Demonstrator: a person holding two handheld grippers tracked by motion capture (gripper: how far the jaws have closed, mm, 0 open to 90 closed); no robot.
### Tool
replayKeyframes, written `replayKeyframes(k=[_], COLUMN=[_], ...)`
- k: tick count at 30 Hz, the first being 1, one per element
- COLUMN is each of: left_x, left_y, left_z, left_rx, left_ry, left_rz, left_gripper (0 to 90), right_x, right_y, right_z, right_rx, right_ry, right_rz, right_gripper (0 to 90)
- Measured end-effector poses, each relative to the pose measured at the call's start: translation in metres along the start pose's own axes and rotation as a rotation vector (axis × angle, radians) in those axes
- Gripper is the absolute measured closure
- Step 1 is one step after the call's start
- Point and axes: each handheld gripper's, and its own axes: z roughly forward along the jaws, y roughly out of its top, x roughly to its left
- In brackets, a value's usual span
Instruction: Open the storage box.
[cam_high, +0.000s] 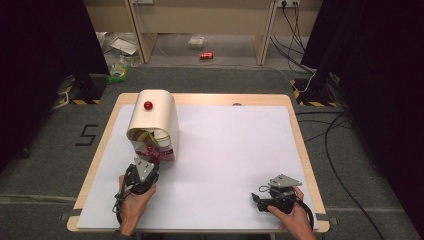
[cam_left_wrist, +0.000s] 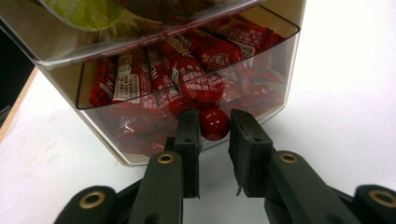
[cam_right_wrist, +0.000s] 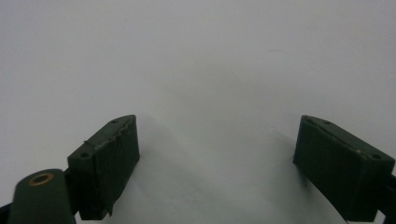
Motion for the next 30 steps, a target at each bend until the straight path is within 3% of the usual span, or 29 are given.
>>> replayKeyframes(k=[3, 5, 7, 13, 14, 15, 16, 18, 19, 20, 21, 22, 23, 24, 25, 26, 30], left_x=[0.0, 0.003, 0.005, 0.003, 0.003, 0.003, 0.002, 0.0, 0.0, -0.002, -0.002, -0.003, -0.003, -0.005, -0.005, -0.005, -0.006], left_y=[0.0, 0.001, 0.002, 0.006, 0.008, 0.008, 0.009, 0.011, 0.011, 0.011, 0.011, 0.011, 0.011, 0.011, 0.011, 0.012, 0.012], left_z=[-0.003, -0.009, -0.011, -0.019, -0.02, -0.02, -0.021, -0.02, -0.02, -0.019, -0.019, -0.018, -0.018, -0.017, -0.017, -0.016, -0.013], left_rx=[-0.005, -0.026, -0.024, -0.045, -0.053, -0.053, -0.077, -0.066, -0.066, -0.066, -0.066, -0.069, -0.069, -0.084, -0.084, -0.091, -0.08], left_ry=[-0.003, -0.025, -0.04, -0.06, -0.067, -0.067, -0.084, -0.08, -0.08, -0.077, -0.077, -0.068, -0.068, -0.059, -0.059, -0.043, -0.035], left_rz=[-0.003, -0.021, -0.027, 0.015, 0.042, 0.042, 0.083, 0.127, 0.127, 0.179, 0.179, 0.224, 0.224, 0.269, 0.269, 0.299, 0.346], left_gripper=[75.7, 88.0, 85.8, 76.4, 73.8, 70.4, 66.1, 59.5, 58.1, 56.6, 54.9, 53.6, 51.8, 49.8, 47.1, 44.7, 40.8], right_x=[0.0, 0.0, 0.0, 0.0, 0.0, 0.0, 0.0, 0.0, 0.0, 0.0, 0.0, 0.0, 0.0, 0.0, 0.0, 0.0, 0.0], right_y=[0.0, 0.0, 0.0, 0.0, 0.0, 0.0, 0.0, 0.0, 0.0, 0.0, 0.0, 0.0, 0.0, 0.0, 0.0, 0.0, 0.0], right_z=[0.0, 0.0, 0.0, 0.0, 0.0, 0.0, 0.0, 0.0, 0.0, 0.0, 0.0, 0.0, 0.0, 0.0, 0.0, 0.0, 0.0], right_rx=[0.0, 0.0, 0.0, 0.0, 0.0, 0.0, 0.0, 0.0, 0.0, 0.0, 0.0, 0.0, 0.0, 0.0, 0.0, 0.0, 0.0], right_ry=[0.0, -0.001, -0.001, -0.001, 0.0, 0.0, 0.0, 0.0, 0.0, 0.0, 0.0, 0.0, 0.0, 0.0, 0.0, 0.0, 0.0], right_rz=[0.001, -0.002, -0.003, -0.003, -0.003, -0.003, -0.004, -0.003, -0.003, -0.003, -0.003, -0.003, -0.003, -0.003, -0.003, -0.003, -0.003], right_gripper=[14.2, 14.2, 14.1, 14.0, 13.9, 13.9, 13.9, 13.9, 13.9, 13.9, 13.9, 13.9, 13.9, 13.9, 13.9, 13.9, 13.8])
